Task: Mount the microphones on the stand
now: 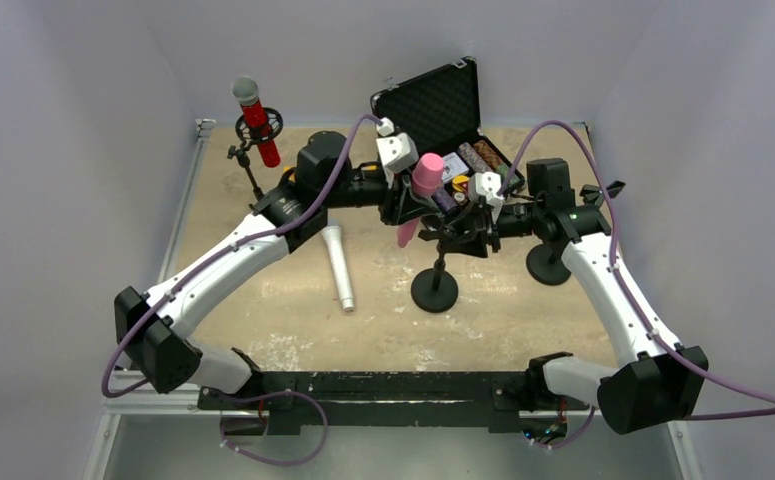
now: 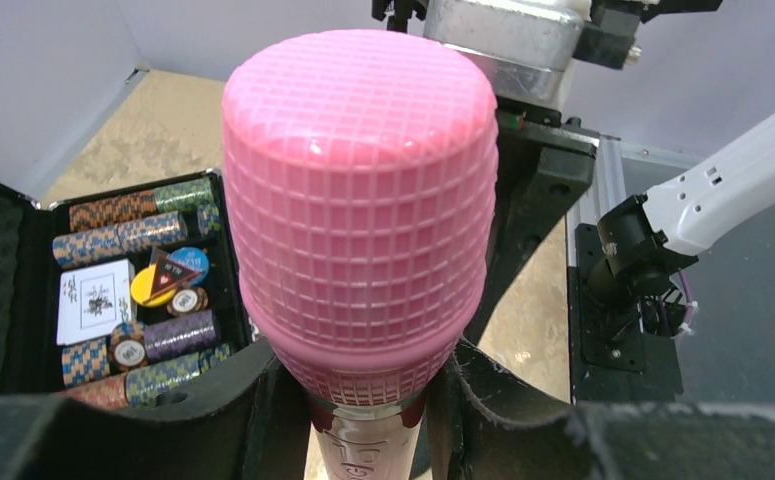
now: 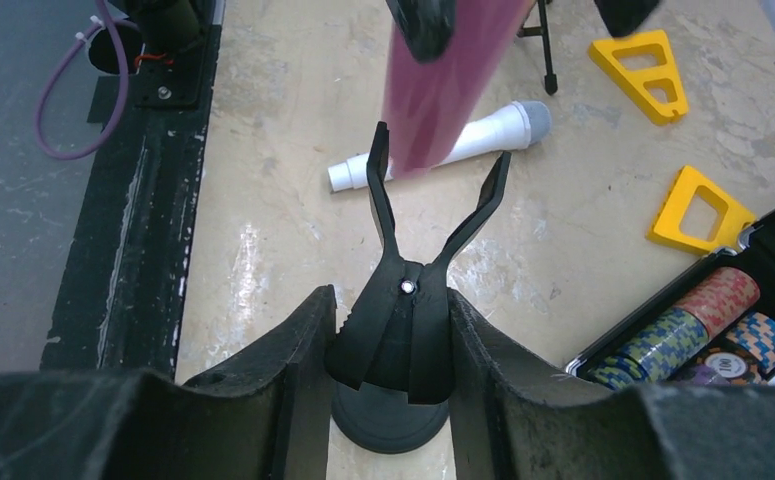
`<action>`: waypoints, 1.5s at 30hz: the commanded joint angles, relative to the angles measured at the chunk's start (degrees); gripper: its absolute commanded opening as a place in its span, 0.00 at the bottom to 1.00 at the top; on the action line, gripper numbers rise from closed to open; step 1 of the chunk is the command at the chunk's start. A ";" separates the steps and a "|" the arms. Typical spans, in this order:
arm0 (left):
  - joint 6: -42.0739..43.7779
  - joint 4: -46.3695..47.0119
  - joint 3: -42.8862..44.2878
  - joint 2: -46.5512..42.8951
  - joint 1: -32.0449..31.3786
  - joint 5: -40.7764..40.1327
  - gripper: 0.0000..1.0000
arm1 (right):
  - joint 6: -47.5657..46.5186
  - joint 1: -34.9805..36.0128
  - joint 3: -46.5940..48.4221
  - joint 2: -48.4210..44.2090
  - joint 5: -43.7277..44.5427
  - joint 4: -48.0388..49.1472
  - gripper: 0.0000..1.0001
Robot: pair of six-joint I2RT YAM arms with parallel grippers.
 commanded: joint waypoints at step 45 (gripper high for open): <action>-16.93 50.09 -22.32 3.74 -5.35 -8.69 0.00 | 9.11 -0.89 -3.08 0.57 -10.35 4.61 0.59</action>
